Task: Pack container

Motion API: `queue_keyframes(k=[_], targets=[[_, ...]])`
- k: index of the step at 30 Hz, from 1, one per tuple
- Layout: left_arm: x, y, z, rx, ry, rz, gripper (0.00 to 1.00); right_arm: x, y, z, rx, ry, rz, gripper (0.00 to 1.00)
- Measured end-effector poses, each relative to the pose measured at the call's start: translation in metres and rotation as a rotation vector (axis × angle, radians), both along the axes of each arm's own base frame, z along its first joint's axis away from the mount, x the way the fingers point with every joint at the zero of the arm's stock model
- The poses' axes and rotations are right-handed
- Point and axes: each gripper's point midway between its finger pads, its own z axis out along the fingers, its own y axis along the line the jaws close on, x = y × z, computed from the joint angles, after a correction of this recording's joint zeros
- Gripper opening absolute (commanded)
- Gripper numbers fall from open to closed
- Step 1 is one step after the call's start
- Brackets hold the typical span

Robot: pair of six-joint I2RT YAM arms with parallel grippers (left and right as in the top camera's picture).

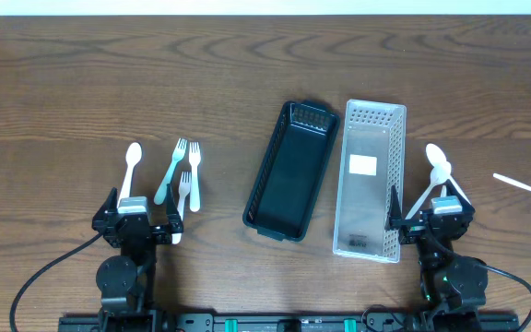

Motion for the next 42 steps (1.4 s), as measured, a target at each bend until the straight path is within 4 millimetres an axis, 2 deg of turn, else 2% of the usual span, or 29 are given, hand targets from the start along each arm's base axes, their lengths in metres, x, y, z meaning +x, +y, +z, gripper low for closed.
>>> queue_keyframes(k=[29, 34, 39, 41, 42], targets=[[0.0, 0.0, 0.0, 0.0, 0.0, 0.0, 0.98, 0.0, 0.001, 0.0, 0.001, 0.0, 0.008, 0.99], [0.0, 0.0, -0.001, -0.028, 0.002, 0.003, 0.98, 0.0, 0.005, 0.004, 0.042, -0.011, 0.026, 0.99], [-0.011, -0.002, -0.016, -0.132, 0.137, 0.014, 0.98, -0.006, 0.011, -0.003, 0.089, 0.071, 0.059, 0.99], [-0.016, -0.003, -0.016, -0.159, 0.196, 0.016, 0.98, -0.01, 0.013, 0.004, 0.101, 0.11, 0.066, 0.99], [-0.018, -0.004, -0.01, -0.171, 0.22, 0.015, 0.98, -0.013, 0.013, 0.013, 0.106, 0.121, 0.068, 0.99]])
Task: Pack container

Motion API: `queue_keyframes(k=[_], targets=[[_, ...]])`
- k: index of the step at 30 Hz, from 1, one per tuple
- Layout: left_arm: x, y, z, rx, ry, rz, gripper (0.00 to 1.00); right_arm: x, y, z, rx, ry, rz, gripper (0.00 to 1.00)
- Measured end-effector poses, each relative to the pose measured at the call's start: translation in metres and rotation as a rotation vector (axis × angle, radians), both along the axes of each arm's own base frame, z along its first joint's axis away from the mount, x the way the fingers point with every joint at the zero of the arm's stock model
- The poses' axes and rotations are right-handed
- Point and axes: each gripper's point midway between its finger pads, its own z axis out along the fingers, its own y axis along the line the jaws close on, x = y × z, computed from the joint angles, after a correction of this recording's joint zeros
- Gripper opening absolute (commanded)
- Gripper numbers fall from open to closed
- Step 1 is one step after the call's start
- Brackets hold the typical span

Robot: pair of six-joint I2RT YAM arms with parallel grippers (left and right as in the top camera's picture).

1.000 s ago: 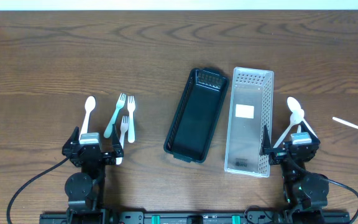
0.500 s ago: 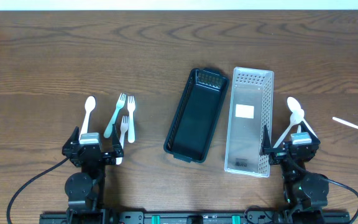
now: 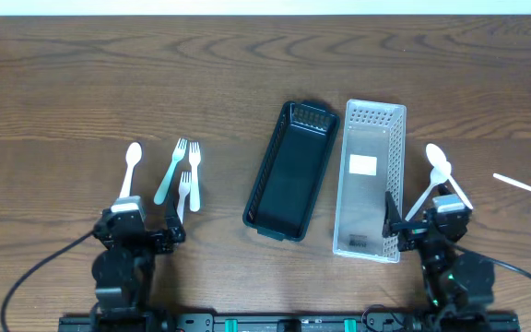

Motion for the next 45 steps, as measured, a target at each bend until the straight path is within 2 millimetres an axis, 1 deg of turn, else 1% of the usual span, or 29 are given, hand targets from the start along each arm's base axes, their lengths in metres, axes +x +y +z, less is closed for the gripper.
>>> queue_keyframes(k=[5, 7, 10, 13, 16, 19, 20, 23, 24, 25, 28, 29, 30, 33, 35, 37, 38, 41, 42, 45], targets=[[-0.005, -0.004, 0.052, -0.038, 0.106, -0.012, 0.98, -0.006, 0.001, 0.059, 0.015, 0.035, 0.005, 0.99], [-0.005, -0.005, 0.061, -0.043, 0.182, -0.013, 0.98, -0.004, 0.002, 0.068, 0.015, 0.111, 0.006, 0.99], [0.0, -0.006, 0.065, -0.056, 0.334, -0.013, 0.98, 0.002, 0.003, 0.066, 0.018, 0.272, 0.001, 0.99], [0.008, -0.007, 0.061, -0.065, 0.472, -0.01, 0.98, 0.009, 0.001, 0.054, 0.041, 0.481, -0.029, 0.99], [0.007, -0.007, 0.046, -0.072, 0.617, -0.006, 0.98, 0.011, -0.004, 0.04, 0.057, 0.674, -0.069, 0.99], [0.005, -0.007, 0.032, -0.075, 0.705, -0.004, 0.98, 0.018, -0.006, 0.036, 0.055, 0.787, -0.089, 0.99], [0.004, -0.007, 0.028, -0.076, 0.726, -0.003, 0.98, 0.021, -0.008, 0.036, 0.049, 0.81, -0.097, 0.96], [0.005, -0.007, 0.023, -0.077, 0.751, -0.002, 0.98, 0.031, -0.018, 0.034, 0.031, 0.837, -0.156, 0.72], [0.005, -0.007, 0.022, -0.077, 0.753, -0.002, 0.98, 0.033, -0.025, 0.031, 0.031, 0.853, -0.194, 0.67], [0.005, -0.007, 0.022, -0.079, 0.752, -0.001, 0.98, 0.034, -0.031, 0.026, 0.034, 0.876, -0.233, 0.6], [0.005, -0.007, 0.022, -0.079, 0.753, -0.001, 0.98, 0.035, -0.05, 0.005, 0.04, 0.964, -0.332, 0.51], [0.005, -0.007, 0.022, -0.079, 0.753, -0.001, 0.98, 0.037, -0.054, -0.001, 0.04, 0.988, -0.353, 0.47], [0.005, -0.007, 0.022, -0.079, 0.753, 0.0, 0.98, 0.038, -0.058, -0.008, 0.041, 1.017, -0.371, 0.4], [0.005, -0.007, 0.022, -0.079, 0.752, -0.001, 0.98, 0.043, -0.064, -0.03, 0.038, 1.094, -0.408, 0.33], [0.005, -0.007, 0.022, -0.079, 0.753, 0.0, 0.98, 0.047, -0.065, -0.043, 0.035, 1.136, -0.413, 0.33], [0.005, -0.007, 0.022, -0.079, 0.752, -0.001, 0.98, 0.053, -0.064, -0.054, 0.035, 1.163, -0.403, 0.27], [0.005, -0.007, 0.022, -0.079, 0.753, 0.0, 0.98, 0.058, -0.062, -0.063, 0.043, 1.18, -0.394, 0.23], [0.005, -0.007, 0.022, -0.079, 0.753, -0.001, 0.98, 0.066, -0.058, -0.082, 0.055, 1.222, -0.37, 0.22], [0.005, -0.007, 0.022, -0.079, 0.752, -0.001, 0.98, 0.068, -0.056, -0.088, 0.062, 1.234, -0.362, 0.19], [0.005, -0.007, 0.022, -0.079, 0.753, -0.001, 0.98, 0.075, -0.053, -0.104, 0.075, 1.26, -0.344, 0.18]])
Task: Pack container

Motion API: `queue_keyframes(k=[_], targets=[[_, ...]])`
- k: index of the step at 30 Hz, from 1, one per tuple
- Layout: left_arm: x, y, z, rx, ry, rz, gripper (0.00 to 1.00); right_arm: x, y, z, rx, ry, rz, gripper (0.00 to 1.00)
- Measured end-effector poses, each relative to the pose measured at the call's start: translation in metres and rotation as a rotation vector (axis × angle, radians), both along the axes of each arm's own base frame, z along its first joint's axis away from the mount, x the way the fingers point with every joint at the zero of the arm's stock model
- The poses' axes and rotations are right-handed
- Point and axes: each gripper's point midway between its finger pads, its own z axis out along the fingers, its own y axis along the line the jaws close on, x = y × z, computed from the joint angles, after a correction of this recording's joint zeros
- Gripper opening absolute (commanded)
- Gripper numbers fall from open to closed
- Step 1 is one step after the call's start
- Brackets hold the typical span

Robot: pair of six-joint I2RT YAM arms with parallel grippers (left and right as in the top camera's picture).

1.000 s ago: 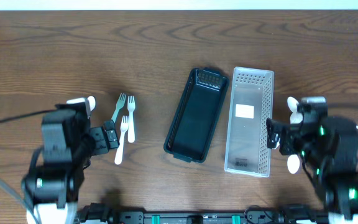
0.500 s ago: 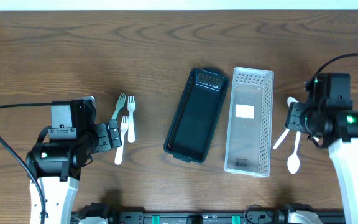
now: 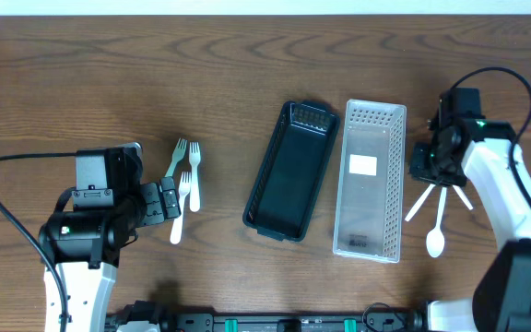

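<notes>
The black basket (image 3: 289,175) and the clear perforated container (image 3: 370,180) lie side by side mid-table, both empty apart from a label in the clear one. A teal fork (image 3: 170,173) and two white forks (image 3: 194,159) lie left of the basket. My left gripper (image 3: 168,200) is low beside them, jaws apart, touching the lower white fork (image 3: 176,226). White spoons (image 3: 437,231) fan out right of the container. My right gripper (image 3: 429,164) hovers over their upper ends, hiding the bowls.
Another white spoon lies at the far right edge, partly behind my right arm. The left arm's cable loops along the table's left side. Bare wood stretches behind the containers.
Both arms have left their parked spots at the front edge. The left gripper now sits at the forks, covering the lone white spoon. The right gripper now sits over the spoon bowls.
At first both arms were folded at the front edge, with forks, spoons and containers untouched. Later they had barely shifted. Now each arm is extended over its own side's cutlery, and a spoon that lay under the right arm shows.
</notes>
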Motion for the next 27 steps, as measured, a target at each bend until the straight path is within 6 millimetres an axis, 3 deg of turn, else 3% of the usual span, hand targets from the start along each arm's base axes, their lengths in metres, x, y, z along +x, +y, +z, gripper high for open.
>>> queue_keyframes(k=[8, 27], targets=[[0.0, 0.0, 0.0, 0.0, 0.0, 0.0, 0.98, 0.012, 0.018, -0.022, 0.107, 0.012, 0.047, 0.21], [0.0, 0.0, 0.0, 0.0, 0.0, 0.0, 0.98, 0.053, 0.062, -0.004, 0.342, -0.186, 0.166, 0.25]])
